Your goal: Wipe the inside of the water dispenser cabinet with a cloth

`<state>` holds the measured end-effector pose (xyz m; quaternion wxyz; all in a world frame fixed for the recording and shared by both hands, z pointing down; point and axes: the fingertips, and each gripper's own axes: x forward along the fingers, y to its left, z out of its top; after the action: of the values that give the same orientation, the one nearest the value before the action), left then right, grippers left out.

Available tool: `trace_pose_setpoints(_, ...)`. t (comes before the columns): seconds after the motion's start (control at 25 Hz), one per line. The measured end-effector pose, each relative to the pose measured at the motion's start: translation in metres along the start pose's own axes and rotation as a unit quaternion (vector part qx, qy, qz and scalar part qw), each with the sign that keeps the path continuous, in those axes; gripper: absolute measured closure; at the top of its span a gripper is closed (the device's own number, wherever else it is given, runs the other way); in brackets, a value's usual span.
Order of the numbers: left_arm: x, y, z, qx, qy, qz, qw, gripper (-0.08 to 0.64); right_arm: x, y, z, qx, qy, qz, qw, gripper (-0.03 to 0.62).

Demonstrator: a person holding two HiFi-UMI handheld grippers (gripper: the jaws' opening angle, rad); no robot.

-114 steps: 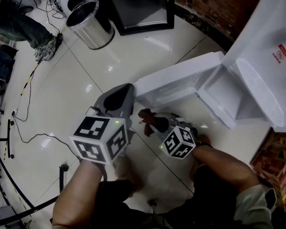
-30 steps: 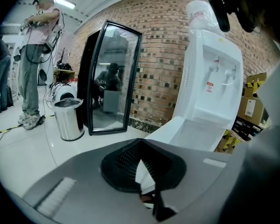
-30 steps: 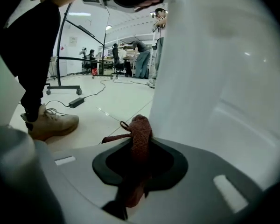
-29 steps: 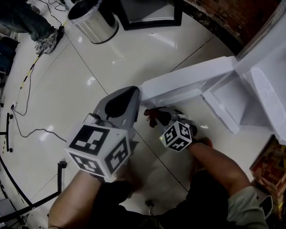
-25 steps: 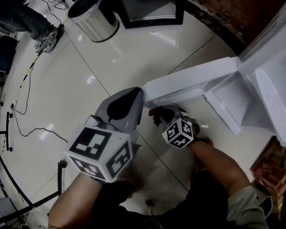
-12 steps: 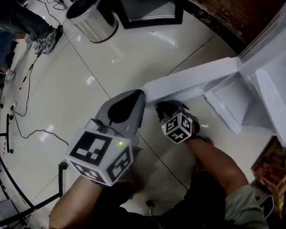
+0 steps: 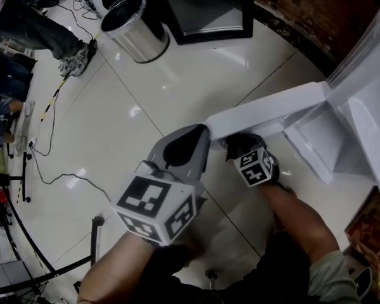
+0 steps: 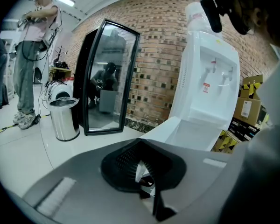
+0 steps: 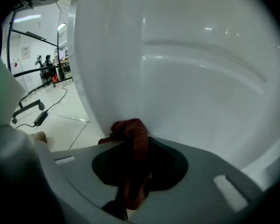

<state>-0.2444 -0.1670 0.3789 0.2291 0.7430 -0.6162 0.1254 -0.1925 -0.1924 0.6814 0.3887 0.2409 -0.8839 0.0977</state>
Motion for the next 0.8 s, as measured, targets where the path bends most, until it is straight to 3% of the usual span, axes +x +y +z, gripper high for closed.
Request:
trace_pose_setpoints(0.36,-0.001,-0.004,0.006,0.01,0.001,-0.001,1.0,0.56,-0.033,-0.075,-0.019,0.046,0.011,-0.101,0.994,0.508)
trace_pose_setpoints(0.6,-0.006,0.0,0.001,0.011,0.001,0.001,0.9999,0.56,-0.06,-0.128,-0.049,0.098,0.02,-0.189,0.977,0.509)
trace_pose_setpoints(0.8,-0.012,0.004,0.004,0.011,-0.001,0.001,0.9999,0.56,-0.083,-0.148,-0.063,0.128,0.021,-0.222,0.966,0.509)
